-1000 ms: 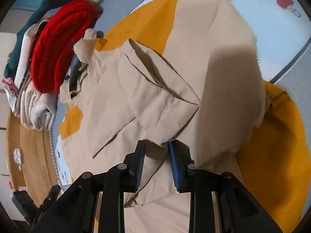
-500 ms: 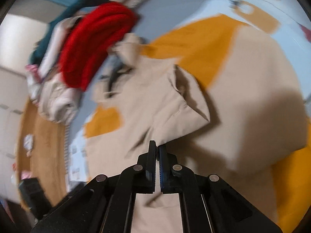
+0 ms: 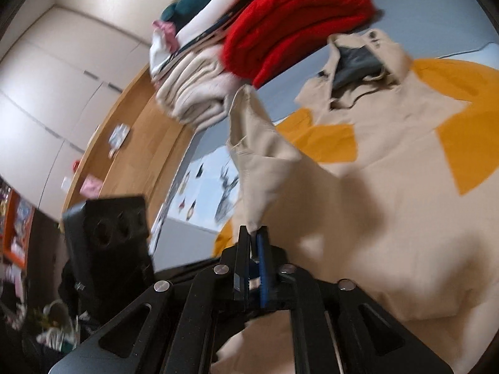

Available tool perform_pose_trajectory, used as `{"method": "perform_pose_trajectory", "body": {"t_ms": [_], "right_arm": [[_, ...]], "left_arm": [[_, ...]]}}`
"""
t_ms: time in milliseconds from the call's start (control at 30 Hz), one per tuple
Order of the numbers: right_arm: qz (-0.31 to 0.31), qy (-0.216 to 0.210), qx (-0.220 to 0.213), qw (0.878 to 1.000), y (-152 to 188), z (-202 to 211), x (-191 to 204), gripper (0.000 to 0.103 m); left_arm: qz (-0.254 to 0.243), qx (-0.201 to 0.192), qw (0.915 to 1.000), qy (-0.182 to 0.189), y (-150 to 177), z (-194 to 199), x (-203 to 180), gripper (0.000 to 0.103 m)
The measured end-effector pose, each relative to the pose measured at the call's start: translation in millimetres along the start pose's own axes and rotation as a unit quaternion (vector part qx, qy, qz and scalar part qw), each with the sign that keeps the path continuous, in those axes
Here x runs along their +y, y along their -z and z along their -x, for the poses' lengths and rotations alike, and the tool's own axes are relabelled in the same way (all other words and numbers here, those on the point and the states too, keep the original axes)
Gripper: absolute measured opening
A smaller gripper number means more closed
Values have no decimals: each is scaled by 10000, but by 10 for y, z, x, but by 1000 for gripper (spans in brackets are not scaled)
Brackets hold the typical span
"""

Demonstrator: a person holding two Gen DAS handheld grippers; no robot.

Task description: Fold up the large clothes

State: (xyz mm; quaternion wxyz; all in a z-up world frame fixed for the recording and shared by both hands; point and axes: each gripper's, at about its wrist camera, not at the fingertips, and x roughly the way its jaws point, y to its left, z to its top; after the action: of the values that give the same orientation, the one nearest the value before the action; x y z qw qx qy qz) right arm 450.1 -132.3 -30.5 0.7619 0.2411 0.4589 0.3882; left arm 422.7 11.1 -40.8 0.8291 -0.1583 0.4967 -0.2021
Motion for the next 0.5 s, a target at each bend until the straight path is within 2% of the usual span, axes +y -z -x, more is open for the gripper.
{"method": "perform_pose_trajectory", "body": {"t_ms": [167, 300, 367, 400, 500], "right_arm": [[97, 102, 34, 9999, 9, 8, 43, 13], [90, 536, -323, 9980, -57, 191, -23, 13], [-97, 1015, -562, 9932, -79, 301, -135, 13], [-215, 1265, -634, 9897, -91, 337, -201, 13], [-646, 1876, -737, 9773, -119, 409, -429, 13]], "left_arm": [[388, -8, 9990, -212, -37, 13, 196, 37], [840, 77, 9952, -500, -33, 18, 436, 36], [1058, 2, 9916, -745, -41, 61, 580, 27], [1135, -59, 9901, -829, -51, 92, 637, 11], [1299, -580, 9810, -1320, -95, 297, 790, 7]]}}
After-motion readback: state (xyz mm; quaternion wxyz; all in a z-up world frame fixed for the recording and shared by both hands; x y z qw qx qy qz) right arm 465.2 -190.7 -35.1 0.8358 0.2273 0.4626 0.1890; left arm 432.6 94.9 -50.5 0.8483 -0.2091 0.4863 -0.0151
